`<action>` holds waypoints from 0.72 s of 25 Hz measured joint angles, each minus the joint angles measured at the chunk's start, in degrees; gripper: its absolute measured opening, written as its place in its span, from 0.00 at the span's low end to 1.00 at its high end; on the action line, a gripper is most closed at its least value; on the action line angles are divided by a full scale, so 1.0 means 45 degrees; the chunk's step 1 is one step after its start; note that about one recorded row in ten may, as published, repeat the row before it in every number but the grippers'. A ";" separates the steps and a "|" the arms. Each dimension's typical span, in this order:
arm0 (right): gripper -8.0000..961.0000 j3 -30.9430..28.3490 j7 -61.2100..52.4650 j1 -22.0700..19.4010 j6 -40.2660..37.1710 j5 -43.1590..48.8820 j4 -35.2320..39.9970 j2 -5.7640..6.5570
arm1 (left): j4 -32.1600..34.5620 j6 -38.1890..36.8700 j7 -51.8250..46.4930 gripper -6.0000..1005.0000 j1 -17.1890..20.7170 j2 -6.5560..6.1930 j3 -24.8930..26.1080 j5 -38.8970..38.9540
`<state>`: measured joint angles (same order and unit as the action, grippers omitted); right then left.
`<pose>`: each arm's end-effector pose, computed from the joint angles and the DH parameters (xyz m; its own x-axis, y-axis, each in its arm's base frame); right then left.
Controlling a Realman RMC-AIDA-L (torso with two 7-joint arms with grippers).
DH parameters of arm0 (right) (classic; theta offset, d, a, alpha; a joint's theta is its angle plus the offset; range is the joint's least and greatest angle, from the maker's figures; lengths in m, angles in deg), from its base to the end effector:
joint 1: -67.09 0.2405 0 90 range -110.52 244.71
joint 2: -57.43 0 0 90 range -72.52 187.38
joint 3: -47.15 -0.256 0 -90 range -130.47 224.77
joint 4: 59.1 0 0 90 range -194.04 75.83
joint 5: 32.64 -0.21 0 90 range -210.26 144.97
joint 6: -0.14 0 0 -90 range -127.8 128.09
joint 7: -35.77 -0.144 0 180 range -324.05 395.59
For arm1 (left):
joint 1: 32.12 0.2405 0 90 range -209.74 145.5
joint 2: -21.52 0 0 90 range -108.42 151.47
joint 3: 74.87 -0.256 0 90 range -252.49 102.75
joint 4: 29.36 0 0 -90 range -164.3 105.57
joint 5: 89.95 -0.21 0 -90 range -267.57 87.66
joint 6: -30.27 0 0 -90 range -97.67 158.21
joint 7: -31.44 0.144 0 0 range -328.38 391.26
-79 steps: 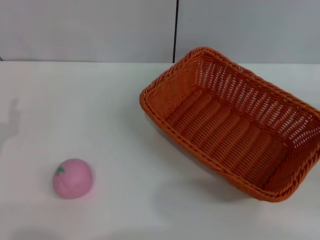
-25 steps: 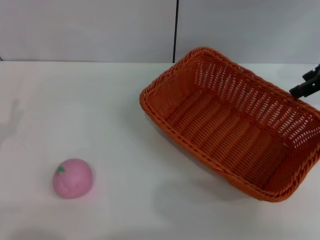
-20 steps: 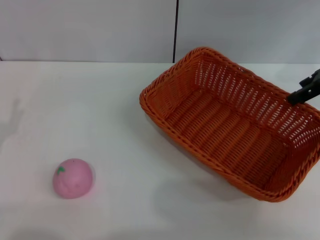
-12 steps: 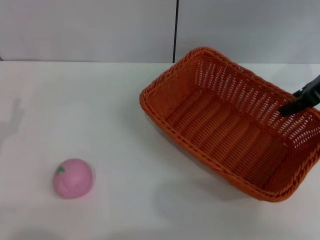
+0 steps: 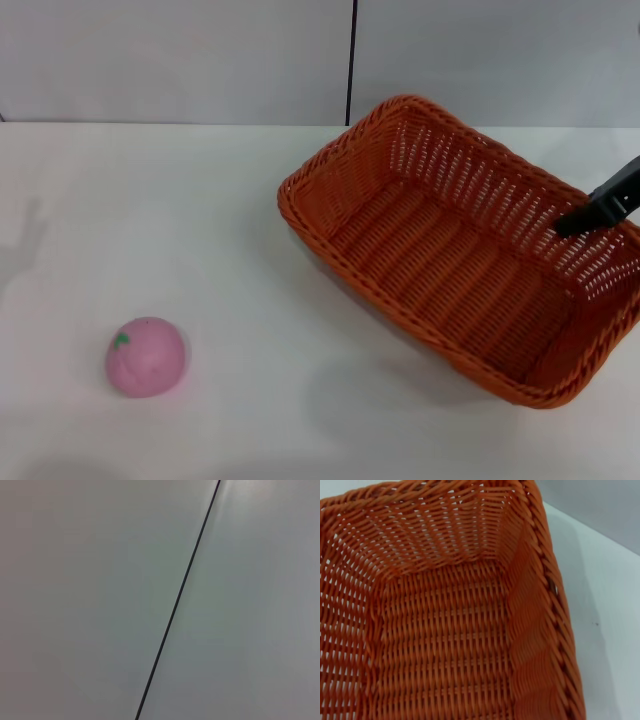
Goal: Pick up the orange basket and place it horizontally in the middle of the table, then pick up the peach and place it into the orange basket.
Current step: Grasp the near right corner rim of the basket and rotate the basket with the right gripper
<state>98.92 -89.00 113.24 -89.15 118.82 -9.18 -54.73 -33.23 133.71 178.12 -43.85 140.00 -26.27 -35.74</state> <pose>0.2364 0.3989 0.0521 0.7086 -0.6897 0.1488 -0.6125 -0.7060 -0.3554 -0.3485 0.2208 0.0576 0.3474 -0.4310 0.8328 0.8825 -0.1499 -0.4457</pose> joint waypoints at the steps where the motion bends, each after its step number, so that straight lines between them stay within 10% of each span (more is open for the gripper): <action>1: 0.48 0.0001 0.0001 -0.0004 0.0000 0.0000 -0.0014 -0.0002 | 0.0000 0.0000 0.0000 0.82 0.0010 0.0001 0.0000 0.0000; 11: 0.17 -0.0044 0.0001 -0.0039 -0.0329 -0.0312 0.0769 -0.0109 | 0.0000 0.0005 -0.0031 0.82 -0.0017 0.0000 -0.0010 0.0003; 18: 0.17 -0.0091 0.0002 -0.0412 -0.1380 -0.1786 0.2462 -0.0082 | -0.0137 0.0015 -0.0037 0.82 0.0064 0.0001 0.0027 0.0037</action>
<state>98.51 -88.99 111.39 -95.36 110.79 1.90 -55.10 -33.84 133.77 177.96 -43.56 140.00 -26.15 -35.57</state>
